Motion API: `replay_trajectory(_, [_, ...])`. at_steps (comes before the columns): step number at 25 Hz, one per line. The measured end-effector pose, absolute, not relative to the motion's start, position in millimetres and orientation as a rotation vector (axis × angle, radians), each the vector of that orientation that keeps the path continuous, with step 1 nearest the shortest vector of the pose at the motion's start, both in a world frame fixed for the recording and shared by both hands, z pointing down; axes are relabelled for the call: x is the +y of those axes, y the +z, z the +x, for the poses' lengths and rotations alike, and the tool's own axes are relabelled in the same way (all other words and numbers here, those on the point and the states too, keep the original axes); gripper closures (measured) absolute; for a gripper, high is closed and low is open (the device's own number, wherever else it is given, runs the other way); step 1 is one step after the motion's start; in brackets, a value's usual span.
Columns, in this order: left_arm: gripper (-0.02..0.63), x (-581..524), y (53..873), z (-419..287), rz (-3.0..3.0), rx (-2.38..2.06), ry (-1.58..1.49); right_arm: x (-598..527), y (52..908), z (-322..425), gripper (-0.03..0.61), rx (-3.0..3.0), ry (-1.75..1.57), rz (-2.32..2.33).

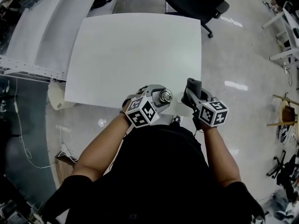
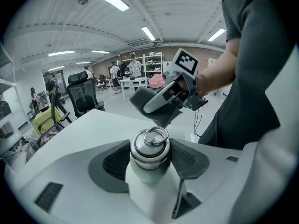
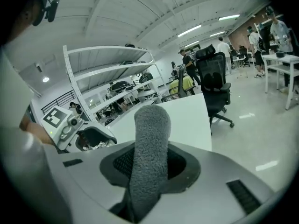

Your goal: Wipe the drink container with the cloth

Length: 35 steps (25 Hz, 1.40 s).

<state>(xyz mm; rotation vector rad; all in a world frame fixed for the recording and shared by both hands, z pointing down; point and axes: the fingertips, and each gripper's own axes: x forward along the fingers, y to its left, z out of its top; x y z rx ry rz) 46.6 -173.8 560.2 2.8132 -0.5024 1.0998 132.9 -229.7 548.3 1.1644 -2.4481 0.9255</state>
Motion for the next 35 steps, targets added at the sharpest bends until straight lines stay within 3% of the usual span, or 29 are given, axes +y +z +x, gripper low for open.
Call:
replay_trajectory(15, [0.322, -167.3, 549.3, 50.4, 2.897, -0.424, 1.071, -181.4, 516.5, 126.2, 0.466, -2.458, 0.911, 1.347])
replay_trajectory(27, [0.325, -145.3, 498.7, -10.4, 2.823, -0.558, 0.757, -136.2, 492.6, 90.6, 0.466, -2.496, 0.917, 1.429])
replay_trajectory(29, [0.358, -140.5, 491.4, -15.3, 2.747, -0.558, 0.653, -127.6, 490.1, 84.4, 0.466, -2.513, 0.933, 1.438])
replay_trajectory(32, [0.547, -133.4, 480.7, -21.6, 2.666, -0.564, 0.53, -116.7, 483.1, 77.5, 0.466, -2.542, 0.932, 1.447])
replay_trajectory(35, [0.596, -125.6, 473.3, -23.2, 2.666, -0.618, 0.527, -110.3, 471.2, 77.1, 0.466, -2.576, 0.887, 1.435])
